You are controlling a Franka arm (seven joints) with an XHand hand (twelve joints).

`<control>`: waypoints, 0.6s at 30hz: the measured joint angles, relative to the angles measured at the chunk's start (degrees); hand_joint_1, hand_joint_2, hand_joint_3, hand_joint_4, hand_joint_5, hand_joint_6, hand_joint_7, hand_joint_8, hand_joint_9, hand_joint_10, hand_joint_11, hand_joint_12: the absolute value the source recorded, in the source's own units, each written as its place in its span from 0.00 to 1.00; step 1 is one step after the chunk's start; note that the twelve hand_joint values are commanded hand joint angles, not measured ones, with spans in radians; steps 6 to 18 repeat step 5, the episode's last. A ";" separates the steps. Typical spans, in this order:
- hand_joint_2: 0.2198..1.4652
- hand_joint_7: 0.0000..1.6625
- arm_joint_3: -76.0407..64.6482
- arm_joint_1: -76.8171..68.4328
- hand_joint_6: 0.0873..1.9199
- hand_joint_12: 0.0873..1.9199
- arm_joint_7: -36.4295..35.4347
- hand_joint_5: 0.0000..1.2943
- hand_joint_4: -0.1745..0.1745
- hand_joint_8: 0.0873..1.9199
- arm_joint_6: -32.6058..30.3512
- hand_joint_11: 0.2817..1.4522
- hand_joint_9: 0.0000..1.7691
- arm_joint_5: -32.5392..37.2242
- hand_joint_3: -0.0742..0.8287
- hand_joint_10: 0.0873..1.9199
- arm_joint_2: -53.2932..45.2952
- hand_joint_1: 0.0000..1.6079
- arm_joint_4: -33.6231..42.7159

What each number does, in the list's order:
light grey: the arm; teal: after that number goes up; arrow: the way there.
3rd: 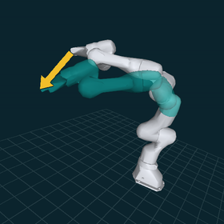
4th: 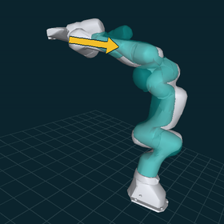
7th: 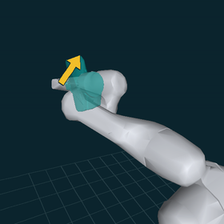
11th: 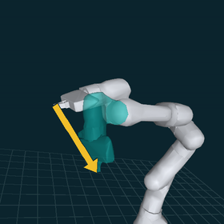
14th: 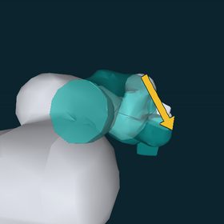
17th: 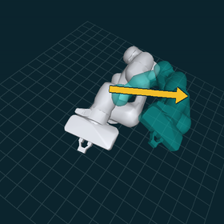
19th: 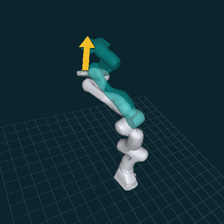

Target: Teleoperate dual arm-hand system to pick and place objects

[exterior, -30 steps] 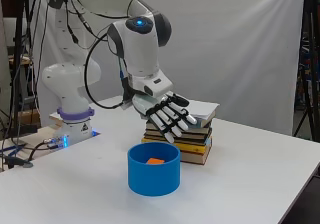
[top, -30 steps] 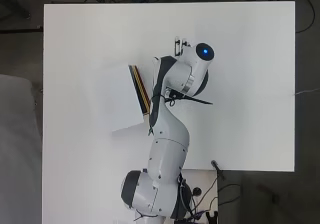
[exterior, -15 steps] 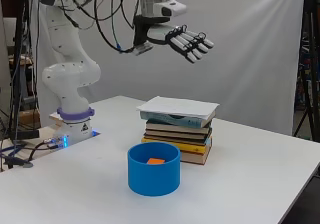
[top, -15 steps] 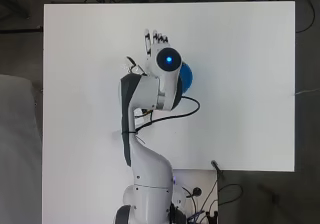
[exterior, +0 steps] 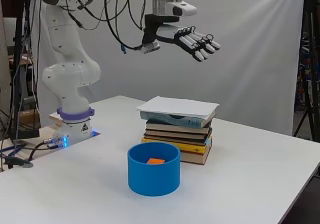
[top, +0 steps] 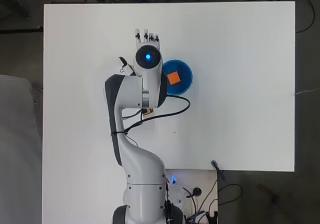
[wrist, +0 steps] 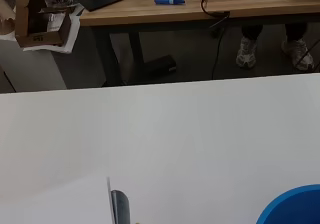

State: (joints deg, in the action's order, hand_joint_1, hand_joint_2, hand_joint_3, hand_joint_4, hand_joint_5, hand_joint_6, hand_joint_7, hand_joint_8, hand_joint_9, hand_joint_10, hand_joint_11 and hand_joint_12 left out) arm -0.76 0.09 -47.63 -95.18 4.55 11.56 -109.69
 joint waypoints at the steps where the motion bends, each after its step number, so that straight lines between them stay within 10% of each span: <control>1: 0.61 0.11 0.28 -0.03 0.00 0.00 0.47 0.12 0.73 0.00 -0.11 0.11 0.20 -0.92 0.09 0.00 0.07 0.14 -0.06; 18: 0.61 0.10 0.93 -0.09 0.00 0.00 1.57 0.12 0.73 0.00 0.69 0.11 0.19 -3.38 0.08 0.00 -0.80 0.14 1.62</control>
